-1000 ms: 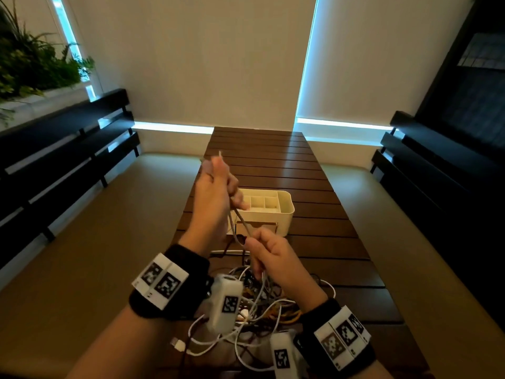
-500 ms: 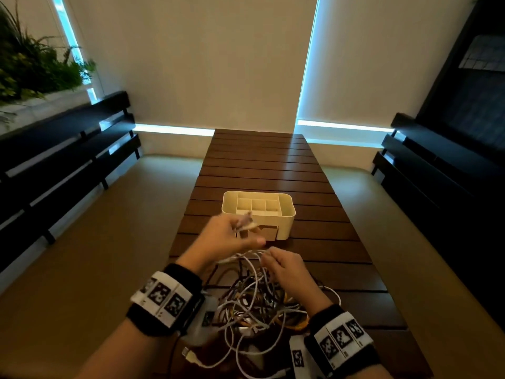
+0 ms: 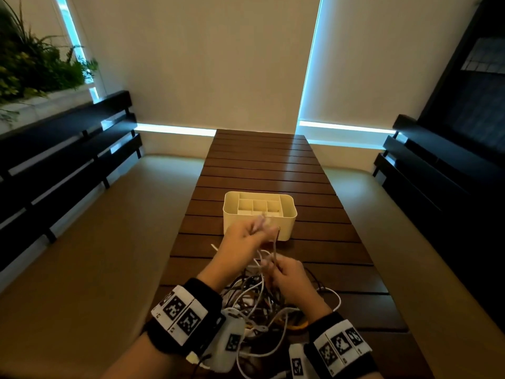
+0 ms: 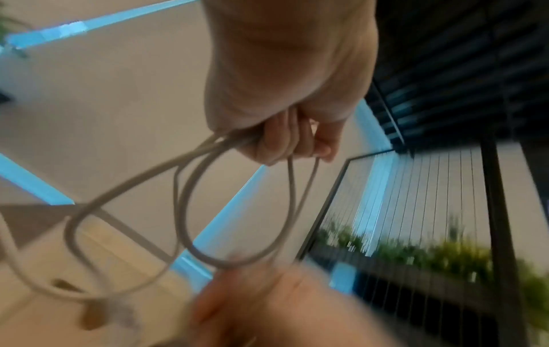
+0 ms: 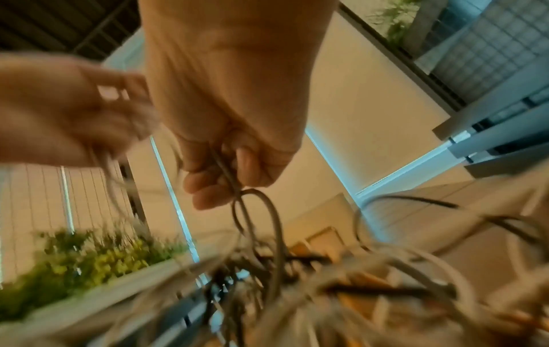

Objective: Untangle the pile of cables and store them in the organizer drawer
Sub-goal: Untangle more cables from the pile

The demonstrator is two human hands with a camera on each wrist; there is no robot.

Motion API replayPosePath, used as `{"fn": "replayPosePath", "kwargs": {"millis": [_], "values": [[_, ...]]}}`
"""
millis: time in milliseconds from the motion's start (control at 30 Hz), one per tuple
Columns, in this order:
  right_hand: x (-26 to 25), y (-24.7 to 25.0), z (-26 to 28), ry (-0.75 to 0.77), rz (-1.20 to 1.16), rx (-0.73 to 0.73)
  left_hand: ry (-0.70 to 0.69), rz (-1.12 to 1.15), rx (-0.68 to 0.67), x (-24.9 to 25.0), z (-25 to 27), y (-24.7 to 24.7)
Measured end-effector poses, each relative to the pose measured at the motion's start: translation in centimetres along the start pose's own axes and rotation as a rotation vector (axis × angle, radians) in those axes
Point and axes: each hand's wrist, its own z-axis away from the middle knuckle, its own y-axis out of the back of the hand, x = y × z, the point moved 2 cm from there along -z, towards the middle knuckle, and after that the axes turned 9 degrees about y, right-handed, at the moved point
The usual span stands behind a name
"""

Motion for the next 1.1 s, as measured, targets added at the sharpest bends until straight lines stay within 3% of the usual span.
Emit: {"fn": "replayPosePath", "kwargs": {"millis": [100,233,300,333,433,500,567,633,733,833,1000,1100], "values": [[2.2,-1.7,0.8,-0.046,-0.125,0.002,-0.055,0.372,-0.010,4.7,0.4,-0.8],[3.5,-2.2,1.5,-0.071,-0.243,0.036,-0.193,0.779,-0.131,8.5,-0.1,0.1],[3.7,-1.4,1.6,-0.096,-0.227,0.078,-0.211,0.672,-0.040,8.6,-0.5,1.0],[3.9,-1.0,1.7,-0.095,-0.199,0.113,-0.197,0.495,0.064,8.2,-0.8,1.4],[3.2,0.1,1.8,-0.027,-0.120,0.246,-0.005,-0.378,0.395,4.8,-2.4,2.7],[2.1,0.6,1.5,0.008,-0.101,0.311,0.165,-0.790,0.434,2.0,-2.6,2.9],[1.1,1.2,1.0,0.016,-0.084,0.344,0.106,-0.786,0.452,0.1,-2.2,2.3],[0.5,1.5,0.6,0.019,-0.042,0.340,0.058,-0.597,0.437,-1.3,-1.6,1.2],[0.0,1.6,0.5,0.035,0.017,0.290,0.186,-0.291,0.226,-3.8,-1.0,-0.9],[-0.3,1.1,0.6,0.051,0.009,0.248,0.128,-0.252,0.111,-5.0,-0.9,-2.4],[-0.4,0.4,0.6,0.032,0.028,0.246,-0.045,-0.366,0.193,-4.9,-1.4,-3.4],[0.2,0.7,0.7,0.027,0.038,0.282,-0.131,-0.274,0.224,-4.4,-1.3,-3.0]]}}
